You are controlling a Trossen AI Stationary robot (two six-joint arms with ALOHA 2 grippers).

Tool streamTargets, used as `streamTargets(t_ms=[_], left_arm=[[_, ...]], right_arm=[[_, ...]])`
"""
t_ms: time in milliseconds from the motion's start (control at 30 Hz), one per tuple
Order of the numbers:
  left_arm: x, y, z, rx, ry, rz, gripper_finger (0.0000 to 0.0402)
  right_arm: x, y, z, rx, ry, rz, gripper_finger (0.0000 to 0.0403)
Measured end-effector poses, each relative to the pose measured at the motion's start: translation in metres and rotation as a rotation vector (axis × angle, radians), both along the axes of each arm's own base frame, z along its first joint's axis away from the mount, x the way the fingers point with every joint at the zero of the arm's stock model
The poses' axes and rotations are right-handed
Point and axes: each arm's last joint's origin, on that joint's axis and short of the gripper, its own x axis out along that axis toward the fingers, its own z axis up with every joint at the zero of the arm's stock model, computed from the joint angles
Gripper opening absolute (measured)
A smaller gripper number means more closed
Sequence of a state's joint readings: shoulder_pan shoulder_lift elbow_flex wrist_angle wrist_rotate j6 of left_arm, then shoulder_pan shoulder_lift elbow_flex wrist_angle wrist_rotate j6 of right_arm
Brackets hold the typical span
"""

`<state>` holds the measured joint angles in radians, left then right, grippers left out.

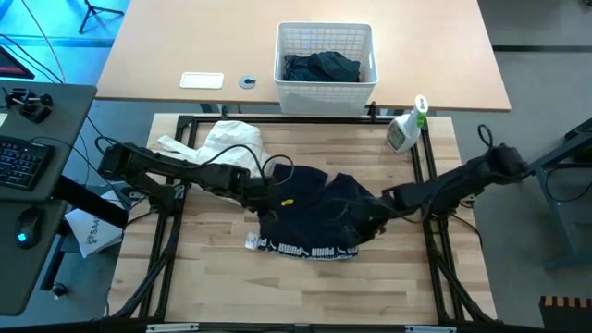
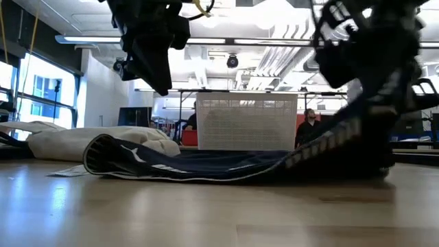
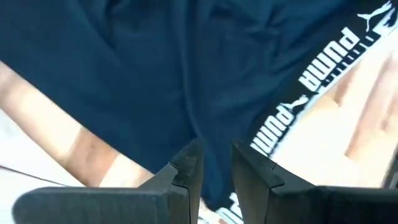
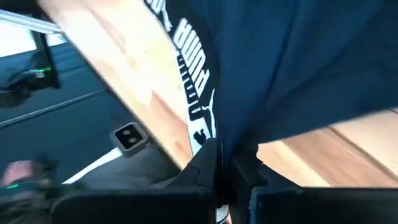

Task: Fold laundry
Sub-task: Fold the blue underwear

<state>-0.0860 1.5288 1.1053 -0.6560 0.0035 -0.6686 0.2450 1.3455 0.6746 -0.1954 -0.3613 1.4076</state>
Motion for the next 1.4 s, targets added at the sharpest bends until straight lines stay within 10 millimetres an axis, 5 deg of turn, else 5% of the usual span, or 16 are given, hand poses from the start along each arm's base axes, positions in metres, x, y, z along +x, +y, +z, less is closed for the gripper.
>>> streamTargets(t_ms=[267,400,567,800,933,1033,1133,1233,1400], left_arm=[[0.003,0.007,0.001,0.066,-0.031,0.034,0.0070],[0.006,0.012,0.003,0.058,-0.063,0.039,0.0070],[0.013,0.017,-0.003,-0.022,-0.076,-0.002,0.0070],[0.035,0.014,-0.057,-0.115,0.061,-0.120,0.0062],[0.041,0.013,-0.095,-0.123,0.170,-0.237,0.0054],[0.039,0.022,-0.106,-0.085,0.233,-0.302,0.0048],[0.037,0.037,-0.104,0.038,0.281,-0.358,0.0040],[0.040,0.061,-0.092,0.258,0.329,-0.363,0.0032],[0.056,0.089,-0.045,0.461,0.317,-0.379,0.0025]], right_arm=[[-0.013,0.017,-0.023,-0.021,0.182,0.164,0.0091],[-0.011,0.003,-0.018,0.064,0.152,0.239,0.0166],[-0.021,-0.027,0.004,0.006,0.120,0.114,0.0216],[-0.046,-0.070,-0.016,-0.199,0.294,-0.147,0.0152],[-0.047,-0.080,-0.048,-0.239,0.239,-0.222,0.0085],[-0.052,-0.078,-0.056,-0.248,0.296,-0.193,0.0035],[-0.061,-0.066,-0.048,-0.230,0.443,-0.062,0.0006],[-0.061,-0.051,-0.026,-0.195,0.530,0.038,0.0018],[-0.050,-0.036,0.012,-0.228,0.504,0.165,0.0039]])
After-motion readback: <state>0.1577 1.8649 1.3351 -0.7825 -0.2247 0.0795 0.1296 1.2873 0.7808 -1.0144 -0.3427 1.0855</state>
